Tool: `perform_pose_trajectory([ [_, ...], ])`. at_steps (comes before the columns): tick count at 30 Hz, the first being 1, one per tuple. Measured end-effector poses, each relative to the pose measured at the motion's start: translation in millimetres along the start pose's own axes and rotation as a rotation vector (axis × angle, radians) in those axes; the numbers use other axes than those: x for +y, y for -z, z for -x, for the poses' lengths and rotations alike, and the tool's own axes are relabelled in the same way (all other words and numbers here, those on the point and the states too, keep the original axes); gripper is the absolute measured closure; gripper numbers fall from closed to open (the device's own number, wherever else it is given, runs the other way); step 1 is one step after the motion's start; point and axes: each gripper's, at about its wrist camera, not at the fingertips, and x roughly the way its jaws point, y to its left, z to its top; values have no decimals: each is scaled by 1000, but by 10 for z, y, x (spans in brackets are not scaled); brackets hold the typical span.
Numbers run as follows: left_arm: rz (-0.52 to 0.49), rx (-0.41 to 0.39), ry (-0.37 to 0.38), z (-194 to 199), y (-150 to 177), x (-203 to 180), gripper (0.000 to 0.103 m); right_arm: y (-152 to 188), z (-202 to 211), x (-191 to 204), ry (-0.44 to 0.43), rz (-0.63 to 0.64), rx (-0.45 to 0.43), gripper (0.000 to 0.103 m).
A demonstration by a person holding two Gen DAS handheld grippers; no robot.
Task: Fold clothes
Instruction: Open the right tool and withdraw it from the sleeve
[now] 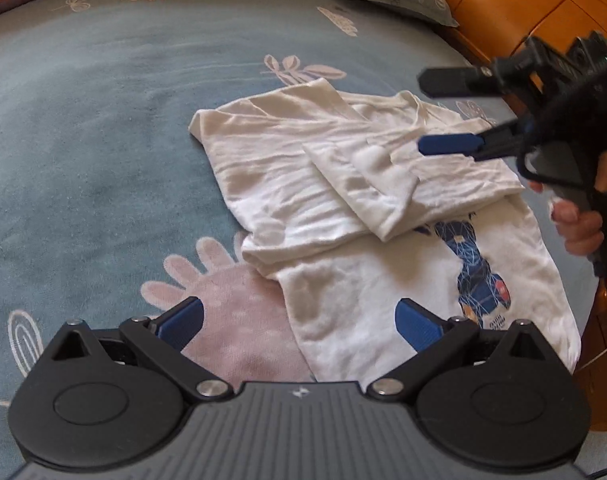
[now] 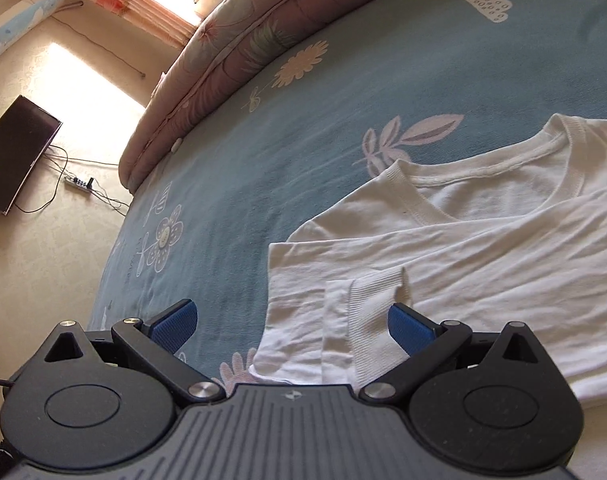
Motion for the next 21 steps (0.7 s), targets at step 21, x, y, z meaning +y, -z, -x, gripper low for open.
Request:
perform_pose_trajectory([
  [21,344,3,180,-871,-719,-267,3,508,752,-794,122,-44,12,0],
])
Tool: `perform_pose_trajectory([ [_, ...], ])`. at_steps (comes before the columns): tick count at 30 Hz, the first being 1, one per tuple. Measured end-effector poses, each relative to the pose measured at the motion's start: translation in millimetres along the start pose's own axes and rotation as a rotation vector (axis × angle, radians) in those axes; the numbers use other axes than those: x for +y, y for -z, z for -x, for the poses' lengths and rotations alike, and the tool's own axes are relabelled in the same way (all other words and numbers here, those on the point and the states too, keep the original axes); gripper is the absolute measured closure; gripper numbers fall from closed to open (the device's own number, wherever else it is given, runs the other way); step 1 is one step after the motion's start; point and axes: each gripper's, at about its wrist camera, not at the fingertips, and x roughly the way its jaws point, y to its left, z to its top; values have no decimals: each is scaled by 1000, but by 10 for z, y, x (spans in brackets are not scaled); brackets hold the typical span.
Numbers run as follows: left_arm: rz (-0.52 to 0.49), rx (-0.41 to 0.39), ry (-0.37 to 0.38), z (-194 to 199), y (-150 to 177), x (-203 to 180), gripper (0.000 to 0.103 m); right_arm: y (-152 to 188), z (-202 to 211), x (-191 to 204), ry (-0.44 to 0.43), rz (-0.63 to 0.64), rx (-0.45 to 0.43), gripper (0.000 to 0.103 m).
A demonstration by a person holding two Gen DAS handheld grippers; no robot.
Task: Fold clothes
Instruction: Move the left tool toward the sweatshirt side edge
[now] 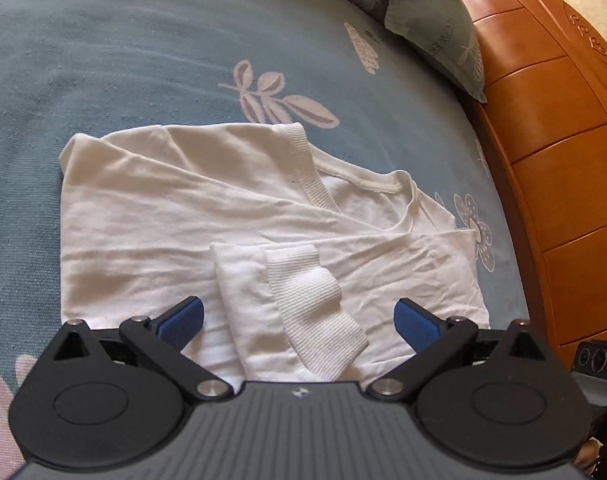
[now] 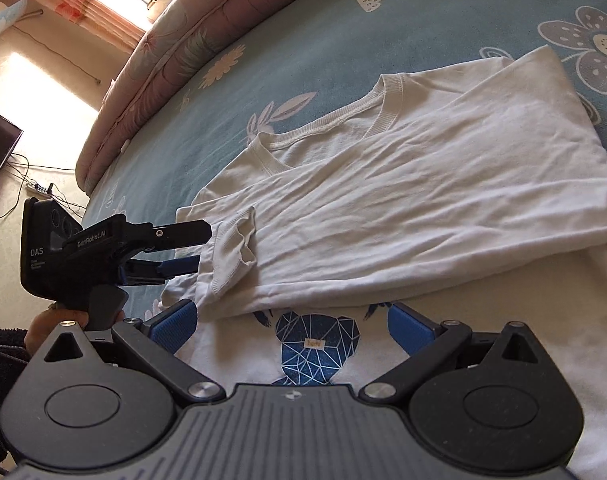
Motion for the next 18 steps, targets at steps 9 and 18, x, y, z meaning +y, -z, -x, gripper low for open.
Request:
perform_pose_trajectory([
  [9,-488,33,-312,-216,263,-785,2,-4,66,-79,6,24,-10,0],
  [18,-385,24,-499,-215,302,-590,2,-58,125,-132,27,32,-19,0],
])
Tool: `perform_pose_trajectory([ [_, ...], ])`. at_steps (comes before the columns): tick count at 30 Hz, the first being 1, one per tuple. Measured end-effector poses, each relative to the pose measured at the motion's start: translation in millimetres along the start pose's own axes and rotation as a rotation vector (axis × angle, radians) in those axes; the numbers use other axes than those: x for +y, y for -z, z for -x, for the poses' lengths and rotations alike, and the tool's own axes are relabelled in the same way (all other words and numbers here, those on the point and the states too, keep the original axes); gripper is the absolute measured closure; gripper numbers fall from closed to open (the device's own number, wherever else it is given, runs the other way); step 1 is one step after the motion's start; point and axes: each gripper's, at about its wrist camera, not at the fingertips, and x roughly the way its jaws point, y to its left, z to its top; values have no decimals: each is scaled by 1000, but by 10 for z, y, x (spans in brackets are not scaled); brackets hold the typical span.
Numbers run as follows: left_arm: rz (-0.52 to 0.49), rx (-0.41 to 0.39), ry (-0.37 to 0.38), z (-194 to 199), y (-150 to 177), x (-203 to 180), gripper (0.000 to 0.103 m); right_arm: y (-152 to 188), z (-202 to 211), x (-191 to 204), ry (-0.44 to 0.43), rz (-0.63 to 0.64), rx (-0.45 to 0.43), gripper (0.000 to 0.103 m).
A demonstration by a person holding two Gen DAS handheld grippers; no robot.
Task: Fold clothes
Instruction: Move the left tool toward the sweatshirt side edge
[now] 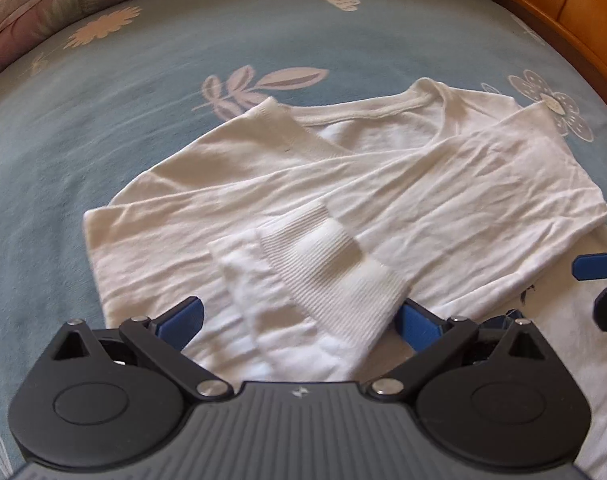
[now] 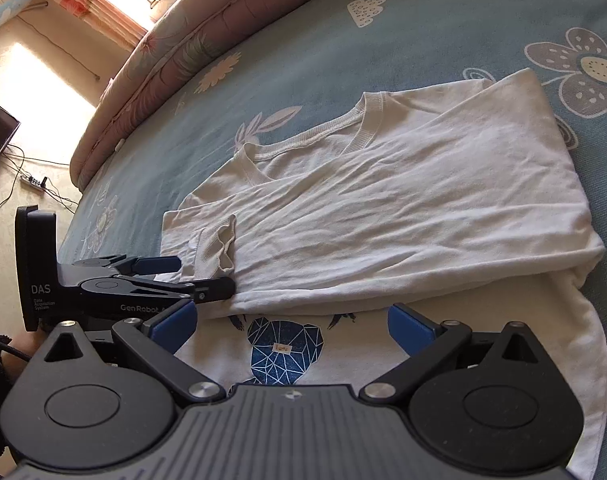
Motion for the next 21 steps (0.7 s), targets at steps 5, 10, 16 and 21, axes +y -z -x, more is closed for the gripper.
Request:
perform_pose_trajectory([
  [5,168,-3,-58,165,86,468,2,19,-4,-18,-5,-12,2,0],
  [10,247,-17,-55,311,144,693,2,46,-53,49,-16,-2,13,0],
  [16,185,-84,45,396,45,536,2,50,-113,153,-30,21,31,0],
  [21,54,-75,241,266,-75,198,2,74,-157,192,-32,25,43,0],
])
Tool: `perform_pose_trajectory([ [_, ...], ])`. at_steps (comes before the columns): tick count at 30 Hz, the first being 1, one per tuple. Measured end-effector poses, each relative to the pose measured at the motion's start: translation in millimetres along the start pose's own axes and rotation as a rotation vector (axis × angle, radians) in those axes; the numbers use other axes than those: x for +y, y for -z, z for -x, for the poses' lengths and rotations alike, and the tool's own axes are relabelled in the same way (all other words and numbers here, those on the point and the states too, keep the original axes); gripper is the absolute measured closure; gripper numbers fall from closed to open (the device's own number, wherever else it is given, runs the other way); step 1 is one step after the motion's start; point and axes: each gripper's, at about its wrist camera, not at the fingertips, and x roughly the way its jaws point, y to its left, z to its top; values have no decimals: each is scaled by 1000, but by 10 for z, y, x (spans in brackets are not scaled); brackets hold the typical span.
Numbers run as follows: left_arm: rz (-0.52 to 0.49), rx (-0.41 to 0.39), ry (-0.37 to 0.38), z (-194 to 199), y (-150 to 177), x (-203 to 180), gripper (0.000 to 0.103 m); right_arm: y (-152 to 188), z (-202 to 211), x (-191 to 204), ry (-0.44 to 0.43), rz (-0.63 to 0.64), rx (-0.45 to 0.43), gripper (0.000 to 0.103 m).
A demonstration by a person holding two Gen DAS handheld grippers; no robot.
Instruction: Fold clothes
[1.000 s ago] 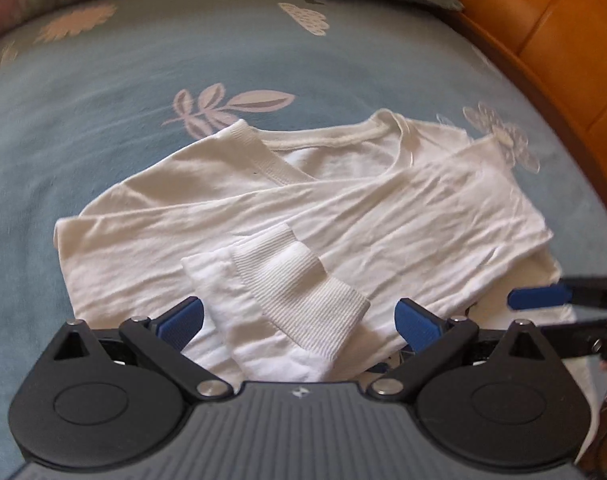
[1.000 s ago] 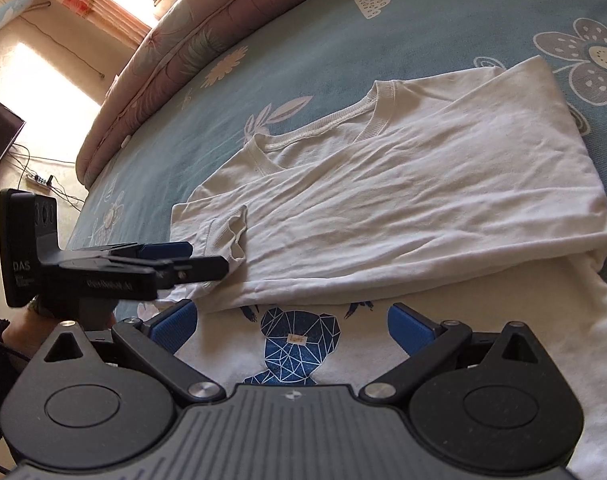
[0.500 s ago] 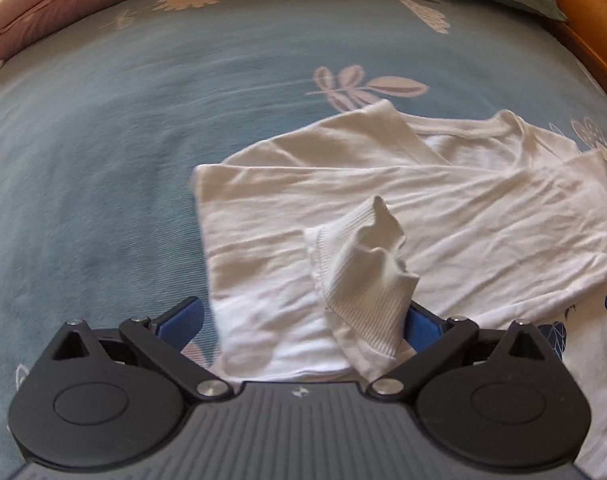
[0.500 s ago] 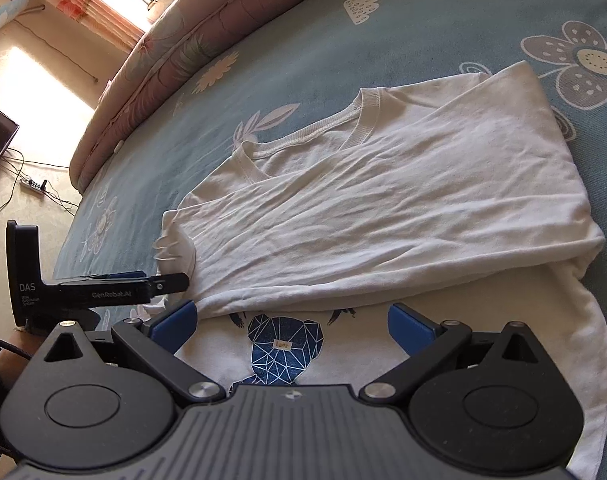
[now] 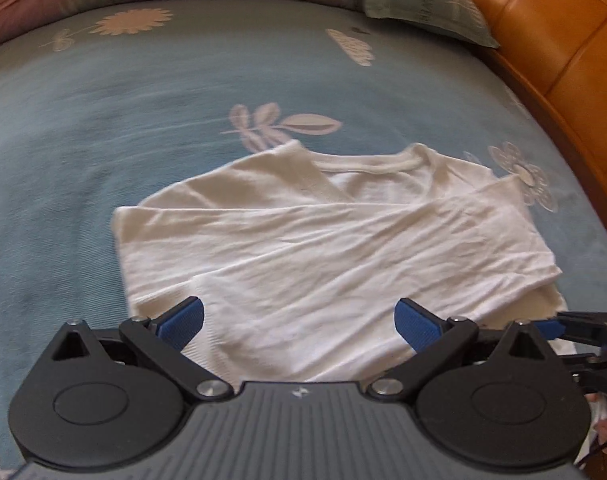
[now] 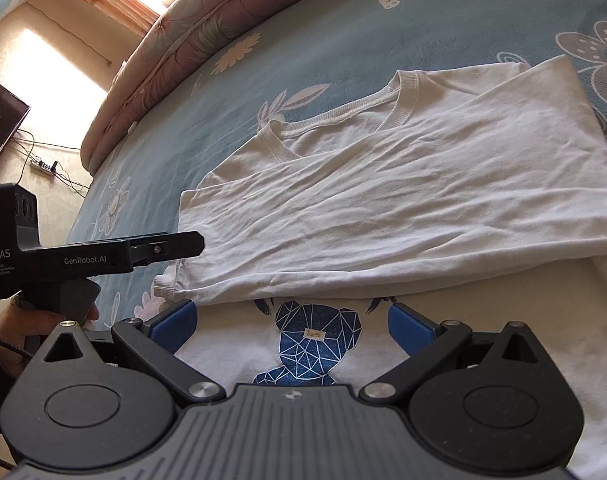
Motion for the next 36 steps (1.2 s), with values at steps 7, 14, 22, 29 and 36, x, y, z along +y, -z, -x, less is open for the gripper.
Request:
perform_pose_trajectory([
  [7,-98,68,-48,-206,150,52,8,-51,127,-41,72,57,-25,0],
  [14,-163,24,41,-66,20,-206,7,-249,297,-181,255,198,-99,0],
  [22,-105,101,19,-417,7,-336,8,-204,182,-592,370,326,-16,0],
  [29,-105,43,108,-360,-369,-587,8,-307,310,-436,332,399,-66,0],
  [36,-174,33,313,-615,-919,-1181,8,-57,103,-556,384,566,10,0],
])
